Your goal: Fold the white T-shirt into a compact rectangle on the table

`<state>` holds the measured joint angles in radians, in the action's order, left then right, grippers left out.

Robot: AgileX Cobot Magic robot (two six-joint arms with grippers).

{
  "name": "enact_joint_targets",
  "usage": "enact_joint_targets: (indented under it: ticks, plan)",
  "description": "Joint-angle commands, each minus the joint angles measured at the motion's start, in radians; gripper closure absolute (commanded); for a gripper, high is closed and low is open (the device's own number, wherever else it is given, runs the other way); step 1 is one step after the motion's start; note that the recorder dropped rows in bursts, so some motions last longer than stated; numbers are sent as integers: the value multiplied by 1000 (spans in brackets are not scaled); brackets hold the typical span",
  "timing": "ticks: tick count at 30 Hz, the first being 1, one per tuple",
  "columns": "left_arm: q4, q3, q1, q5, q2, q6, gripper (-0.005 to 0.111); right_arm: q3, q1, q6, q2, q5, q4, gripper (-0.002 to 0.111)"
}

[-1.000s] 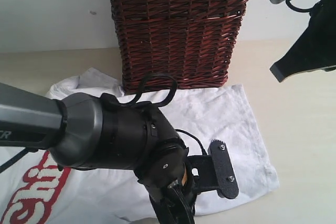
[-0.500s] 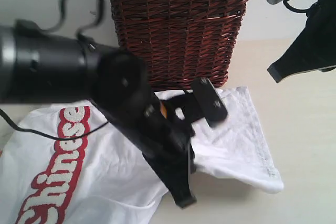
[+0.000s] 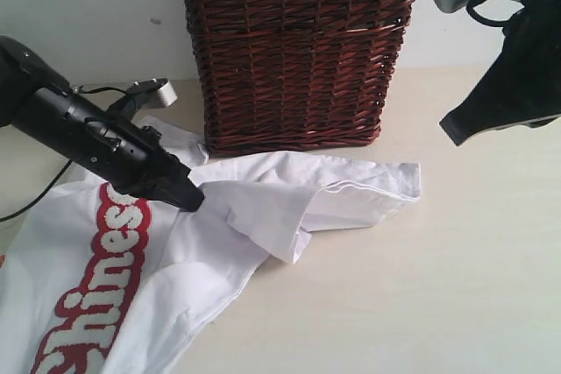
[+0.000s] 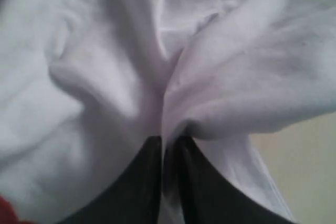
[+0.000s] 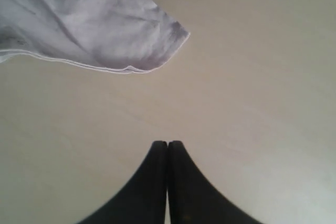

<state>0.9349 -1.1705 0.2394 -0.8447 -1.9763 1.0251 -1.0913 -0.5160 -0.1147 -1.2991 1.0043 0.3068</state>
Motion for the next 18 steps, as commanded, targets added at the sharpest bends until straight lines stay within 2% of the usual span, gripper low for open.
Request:
enact_joint_targets:
  ticks: [1,4,6,9,11,15,18]
  plan:
    - [22,-1,-25,48,-36,-15,65,15,4,122,8,-9,-110,105]
    - [39,-1,-25,69,-42,-15,52,62,4,421,-4,-23,-333,105]
    - [58,-3,-25,71,-42,-15,50,96,4,596,-27,-30,-511,102]
    - [72,-3,-25,71,-42,-11,50,150,4,863,-79,-24,-793,92]
    - [73,-3,-25,71,-42,-11,50,180,4,1004,-125,-21,-917,84]
    - [78,-3,-25,71,-42,-9,50,212,4,1097,-213,-21,-982,67]
    - [94,-3,-25,71,-42,-9,50,217,4,1113,-289,-28,-961,63]
